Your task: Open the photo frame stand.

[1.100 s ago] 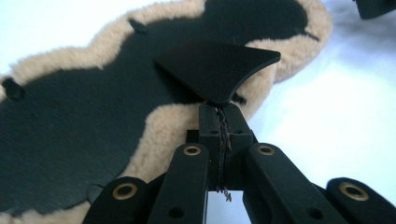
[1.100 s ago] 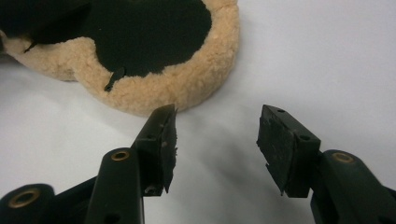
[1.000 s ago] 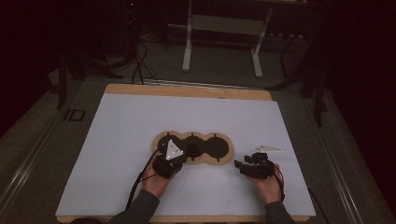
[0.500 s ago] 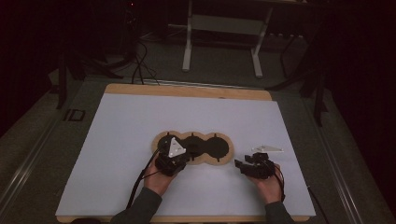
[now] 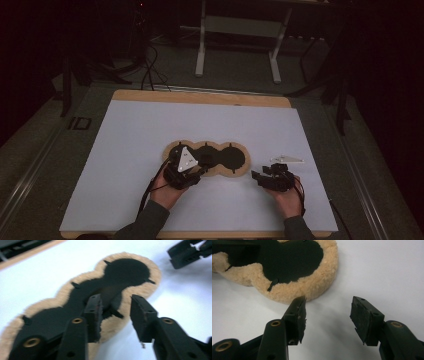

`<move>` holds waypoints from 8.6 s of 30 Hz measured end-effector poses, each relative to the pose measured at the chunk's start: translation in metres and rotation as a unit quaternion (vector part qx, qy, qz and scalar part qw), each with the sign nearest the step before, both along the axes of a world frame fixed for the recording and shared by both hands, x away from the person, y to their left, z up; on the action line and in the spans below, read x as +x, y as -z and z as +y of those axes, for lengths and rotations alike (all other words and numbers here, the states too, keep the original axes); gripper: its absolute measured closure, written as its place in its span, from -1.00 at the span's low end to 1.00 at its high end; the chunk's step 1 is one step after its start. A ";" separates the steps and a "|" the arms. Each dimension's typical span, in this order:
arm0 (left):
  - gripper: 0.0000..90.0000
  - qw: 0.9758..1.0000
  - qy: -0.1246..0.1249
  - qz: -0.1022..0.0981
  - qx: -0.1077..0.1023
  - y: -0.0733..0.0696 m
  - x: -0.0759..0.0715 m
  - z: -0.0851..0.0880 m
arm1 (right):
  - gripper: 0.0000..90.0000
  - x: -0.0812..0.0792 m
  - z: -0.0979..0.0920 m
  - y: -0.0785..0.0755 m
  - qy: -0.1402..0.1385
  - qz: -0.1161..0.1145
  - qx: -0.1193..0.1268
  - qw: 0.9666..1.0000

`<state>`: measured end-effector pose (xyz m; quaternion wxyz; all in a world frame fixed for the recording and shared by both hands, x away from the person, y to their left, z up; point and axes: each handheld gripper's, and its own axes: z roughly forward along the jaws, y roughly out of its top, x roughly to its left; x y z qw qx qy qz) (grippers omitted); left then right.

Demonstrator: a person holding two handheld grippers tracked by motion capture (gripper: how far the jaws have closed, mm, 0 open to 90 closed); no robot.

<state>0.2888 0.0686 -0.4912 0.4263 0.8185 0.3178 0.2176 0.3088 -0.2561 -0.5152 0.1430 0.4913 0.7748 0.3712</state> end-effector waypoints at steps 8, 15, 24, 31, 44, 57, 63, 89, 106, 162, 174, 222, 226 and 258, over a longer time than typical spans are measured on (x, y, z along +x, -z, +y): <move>0.04 0.999 0.004 0.007 0.033 -0.003 0.007 -0.008 | 0.00 0.000 0.000 0.000 0.000 0.001 0.001 1.000; -0.04 0.999 0.007 0.014 0.032 -0.004 0.016 -0.014 | -0.01 0.000 0.000 0.001 0.001 0.002 -0.001 1.000; -0.01 0.998 0.018 0.023 0.052 0.002 0.026 -0.024 | -0.03 0.001 -0.001 0.001 0.001 0.001 0.001 1.000; 0.08 0.996 0.028 0.021 0.084 0.007 0.029 -0.032 | -0.03 0.001 -0.001 0.001 0.001 0.002 0.000 1.000; 0.25 0.991 0.012 0.006 0.131 0.010 0.036 -0.043 | -0.04 0.001 0.000 0.001 0.001 0.004 0.000 1.000; 0.24 0.988 0.009 0.002 0.156 0.015 0.043 -0.053 | -0.04 0.001 0.000 0.001 0.000 0.005 0.000 1.000; 0.34 0.985 0.008 -0.010 0.174 0.015 0.043 -0.055 | -0.04 0.001 0.000 0.001 0.000 0.006 0.001 1.000; 0.57 0.986 0.027 -0.038 0.160 0.012 0.037 -0.042 | -0.09 0.002 0.002 0.001 -0.005 0.004 0.008 1.000; 0.56 0.991 0.032 -0.048 0.120 0.012 0.028 -0.027 | -0.20 0.001 0.006 -0.009 -0.012 0.007 0.074 0.997; 0.34 0.999 0.032 -0.031 -0.012 0.004 0.021 0.011 | 0.07 0.038 0.030 -0.032 -0.036 0.103 0.226 0.968; 0.03 0.999 0.035 -0.019 -0.002 0.005 0.017 0.014 | 0.19 0.036 0.030 -0.036 -0.041 0.096 0.221 0.970; -0.13 0.989 -0.082 0.079 -0.092 0.013 0.021 0.124 | 0.27 0.033 0.027 -0.029 -0.063 0.075 0.179 0.979; -0.13 0.987 -0.088 0.090 -0.100 0.018 0.025 0.128 | 0.27 0.032 0.027 -0.029 -0.069 0.071 0.170 0.980; -0.10 0.981 -0.081 0.127 -0.122 0.029 0.036 0.135 | 0.27 0.031 0.026 -0.024 -0.094 0.049 0.142 0.984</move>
